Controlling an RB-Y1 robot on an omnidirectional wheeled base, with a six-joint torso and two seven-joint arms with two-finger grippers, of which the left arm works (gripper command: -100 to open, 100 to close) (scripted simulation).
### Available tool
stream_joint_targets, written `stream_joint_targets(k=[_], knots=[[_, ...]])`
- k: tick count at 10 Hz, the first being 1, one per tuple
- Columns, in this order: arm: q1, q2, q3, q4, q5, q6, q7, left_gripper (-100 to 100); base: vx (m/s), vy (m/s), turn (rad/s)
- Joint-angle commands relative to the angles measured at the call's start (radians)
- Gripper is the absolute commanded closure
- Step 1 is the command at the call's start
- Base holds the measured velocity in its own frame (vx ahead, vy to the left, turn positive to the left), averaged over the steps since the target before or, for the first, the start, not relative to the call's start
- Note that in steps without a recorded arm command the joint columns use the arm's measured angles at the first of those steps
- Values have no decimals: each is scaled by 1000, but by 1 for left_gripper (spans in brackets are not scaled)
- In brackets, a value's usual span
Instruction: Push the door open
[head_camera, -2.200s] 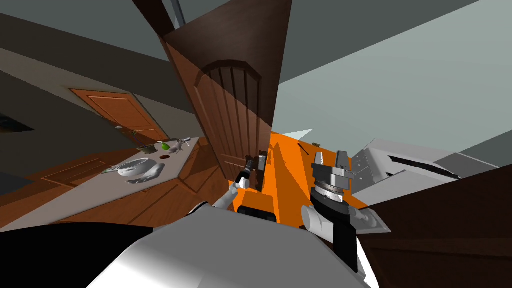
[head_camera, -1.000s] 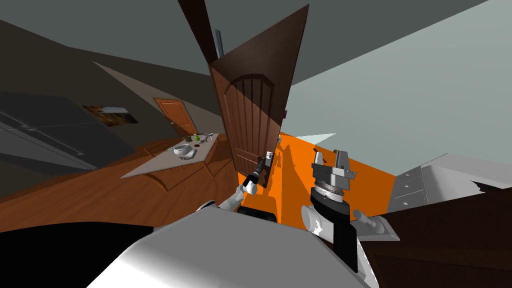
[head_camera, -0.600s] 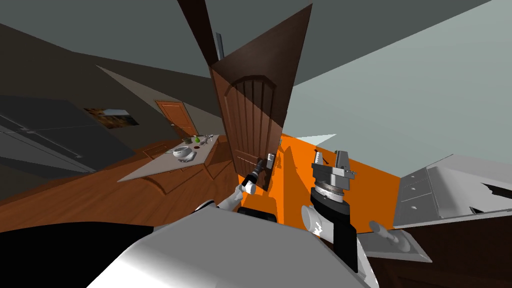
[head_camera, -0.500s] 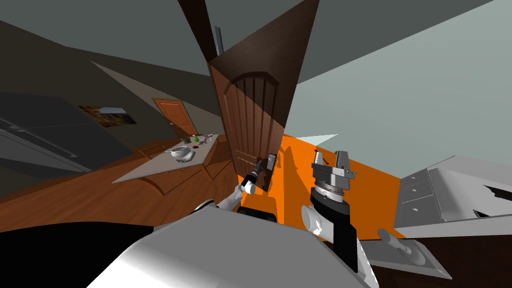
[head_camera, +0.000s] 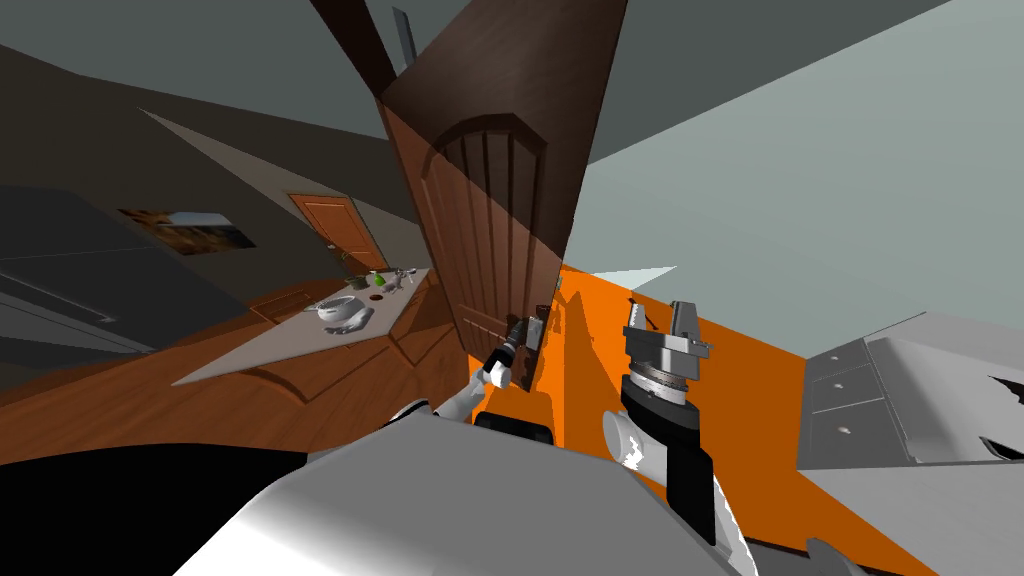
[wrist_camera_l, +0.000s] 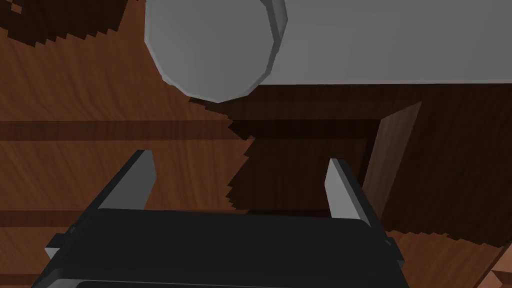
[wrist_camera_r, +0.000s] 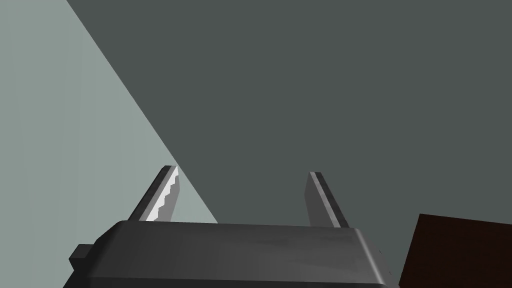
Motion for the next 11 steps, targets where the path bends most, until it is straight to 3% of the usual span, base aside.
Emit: stream_joint_targets(k=[1, 2, 3, 4, 9, 11], knots=[[1, -30, 4, 2, -4, -2, -3, -100, 85, -175, -25], [0, -47, 5, 4, -6, -3, -3, -100, 55, -170, -18], [6, -38, 6, -6, -5, 3, -9, -100, 20, -75, 3], [6, -38, 6, -6, -5, 3, -9, 100, -3, 7, 1], [6, -38, 6, -6, -5, 3, -9, 100, -5, 12, -8], [26, -4, -15, -28, 42, -4, -57, 100, 98, -27, 61]])
